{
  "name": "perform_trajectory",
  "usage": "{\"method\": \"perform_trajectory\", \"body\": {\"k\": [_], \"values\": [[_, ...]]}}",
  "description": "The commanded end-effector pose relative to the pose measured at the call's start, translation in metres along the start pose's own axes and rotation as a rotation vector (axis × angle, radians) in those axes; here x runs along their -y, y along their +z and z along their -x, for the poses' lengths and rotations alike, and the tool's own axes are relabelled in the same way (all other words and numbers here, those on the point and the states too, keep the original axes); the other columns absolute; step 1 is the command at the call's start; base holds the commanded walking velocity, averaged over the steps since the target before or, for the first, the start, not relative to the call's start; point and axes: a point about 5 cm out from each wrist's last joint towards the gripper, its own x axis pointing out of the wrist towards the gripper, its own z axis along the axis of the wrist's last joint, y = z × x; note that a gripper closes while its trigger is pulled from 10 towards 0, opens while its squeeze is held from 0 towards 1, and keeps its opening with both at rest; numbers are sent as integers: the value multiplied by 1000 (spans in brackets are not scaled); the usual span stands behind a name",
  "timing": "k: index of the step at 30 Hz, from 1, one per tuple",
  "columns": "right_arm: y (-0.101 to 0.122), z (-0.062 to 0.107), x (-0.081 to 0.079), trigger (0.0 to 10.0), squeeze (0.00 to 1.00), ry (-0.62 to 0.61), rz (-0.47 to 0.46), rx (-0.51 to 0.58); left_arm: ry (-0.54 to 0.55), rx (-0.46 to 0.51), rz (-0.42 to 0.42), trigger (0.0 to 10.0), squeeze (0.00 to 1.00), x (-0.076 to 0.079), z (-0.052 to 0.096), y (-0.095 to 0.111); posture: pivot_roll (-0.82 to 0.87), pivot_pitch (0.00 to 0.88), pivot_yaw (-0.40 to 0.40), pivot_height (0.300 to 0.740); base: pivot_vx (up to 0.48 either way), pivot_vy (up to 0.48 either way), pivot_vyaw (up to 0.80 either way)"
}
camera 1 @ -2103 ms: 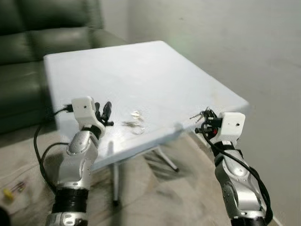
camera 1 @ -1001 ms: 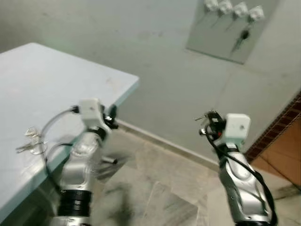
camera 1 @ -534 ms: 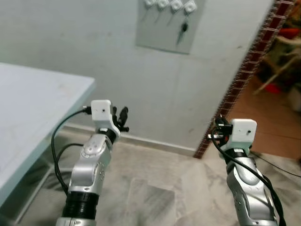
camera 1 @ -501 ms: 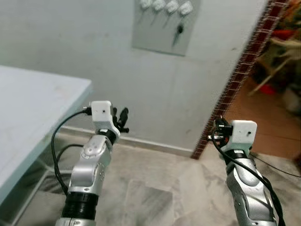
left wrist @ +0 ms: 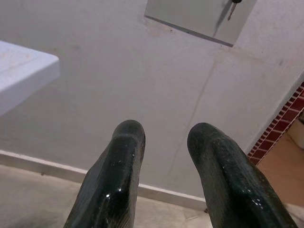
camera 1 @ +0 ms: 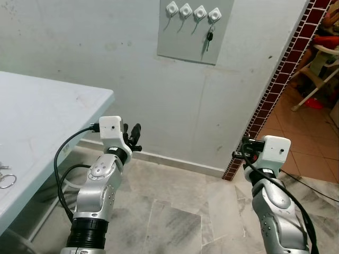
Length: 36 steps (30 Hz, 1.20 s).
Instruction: Hang keys on a hook
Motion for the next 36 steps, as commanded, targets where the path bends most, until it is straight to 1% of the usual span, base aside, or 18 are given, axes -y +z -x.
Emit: {"method": "perform_trajectory", "body": {"k": [1, 2, 4, 6, 11, 19, 36], "values": [[10, 1, -2, 10000, 0, 24, 62, 51, -9, 7, 0, 10000, 0, 1, 1, 3, 107, 0, -67, 740, 0, 0, 0], [10, 1, -3, 10000, 0, 24, 90, 56, -11, 9, -5, 10000, 0, 1, 1, 3, 106, 0, -66, 740, 0, 0, 0], [11, 1, -3, 10000, 0, 18, 96, 62, -12, 11, -4, 10000, 0, 1, 1, 3, 107, 0, -67, 740, 244, 0, 0], [13, 1, -4, 10000, 0, 24, 130, 79, -11, 12, 2, 10000, 0, 1, 1, 4, 109, 0, -67, 740, 272, 0, 0], [18, 2, -6, 10000, 0, 40, 87, 116, -16, 22, 3, 10000, 0, 1, 1, 6, 114, 0, -66, 740, 299, 0, 0], [22, 0, -8, 10000, 0, 41, 78, 139, -14, 59, 3, 10000, 0, -1, 2, 14, 122, 0, -66, 740, 320, 0, 0], [21, 0, -11, 10000, 0, 60, 60, 139, 6, 61, 34, 10000, 0, -5, 3, 15, 128, 0, -70, 740, 314, 0, 0]]}}
